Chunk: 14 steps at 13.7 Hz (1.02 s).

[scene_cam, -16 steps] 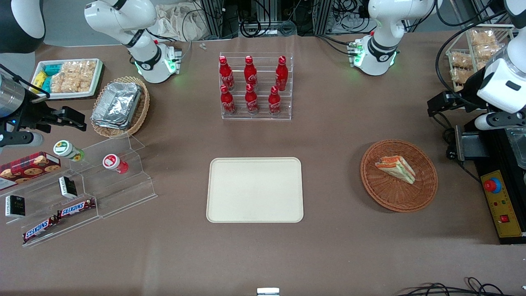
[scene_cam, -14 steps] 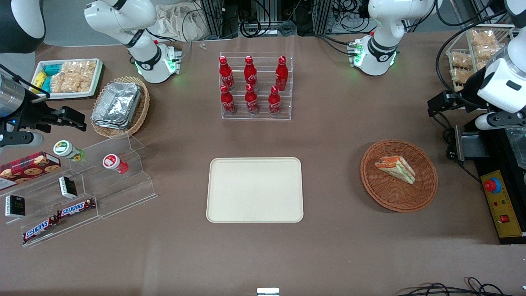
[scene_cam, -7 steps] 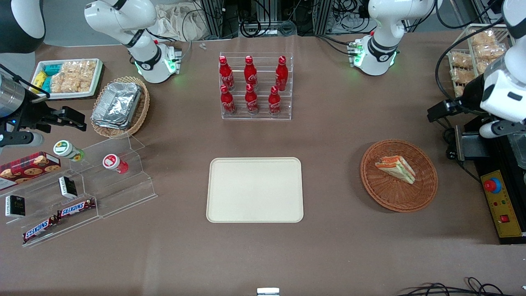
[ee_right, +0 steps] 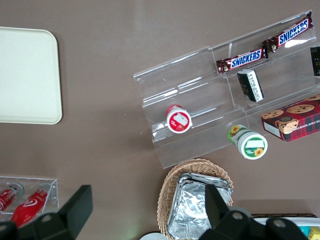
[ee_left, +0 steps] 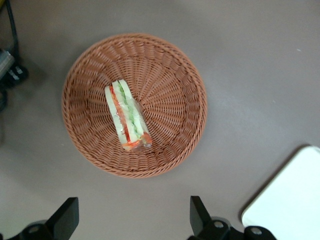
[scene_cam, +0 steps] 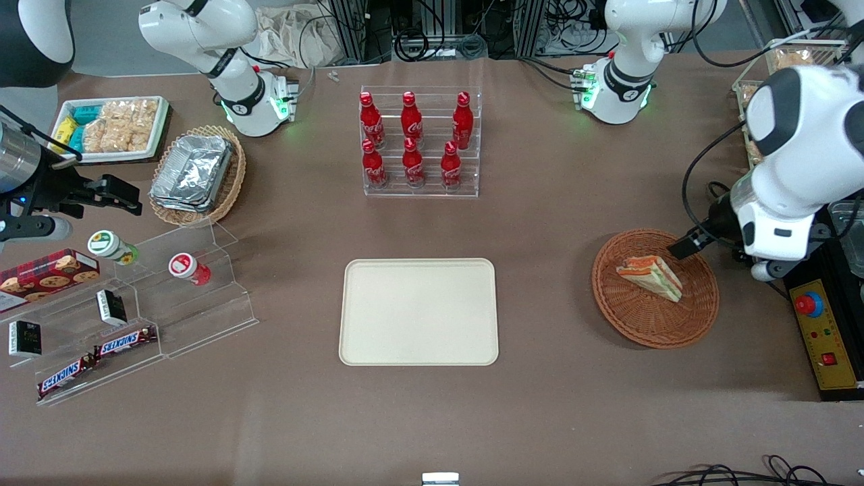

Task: Place sandwich from basket to tray
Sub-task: 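Lower the left gripper and close it on the wrapped sandwich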

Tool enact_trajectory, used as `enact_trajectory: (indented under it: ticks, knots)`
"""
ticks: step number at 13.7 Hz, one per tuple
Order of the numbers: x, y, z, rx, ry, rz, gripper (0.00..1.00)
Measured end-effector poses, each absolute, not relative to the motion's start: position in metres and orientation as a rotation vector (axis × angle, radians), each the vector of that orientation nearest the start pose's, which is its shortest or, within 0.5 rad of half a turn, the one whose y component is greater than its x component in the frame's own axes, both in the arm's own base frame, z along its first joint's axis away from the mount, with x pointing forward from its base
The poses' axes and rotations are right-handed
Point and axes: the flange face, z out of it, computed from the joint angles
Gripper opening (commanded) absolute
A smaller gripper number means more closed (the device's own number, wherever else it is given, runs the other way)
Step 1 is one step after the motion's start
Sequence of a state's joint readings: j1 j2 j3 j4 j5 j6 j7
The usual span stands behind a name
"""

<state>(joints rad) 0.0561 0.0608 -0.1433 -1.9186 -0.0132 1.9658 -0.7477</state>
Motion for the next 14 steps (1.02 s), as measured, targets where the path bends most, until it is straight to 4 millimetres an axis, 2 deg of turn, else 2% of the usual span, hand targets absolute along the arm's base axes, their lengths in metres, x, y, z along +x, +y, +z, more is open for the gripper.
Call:
enact_trajectory:
  ticks: [5,9,11,14]
  knots:
    - [0.589,-0.039,0.373,-2.879,-1.255,0.092,1.00]
    - [0.598,-0.032,0.314,-2.801,-1.325,0.104,1.00]
    - [0.597,-0.027,0.290,-2.782,-1.367,0.088,1.00]
    - [0.581,-0.024,0.255,-2.778,-1.397,0.074,0.99]
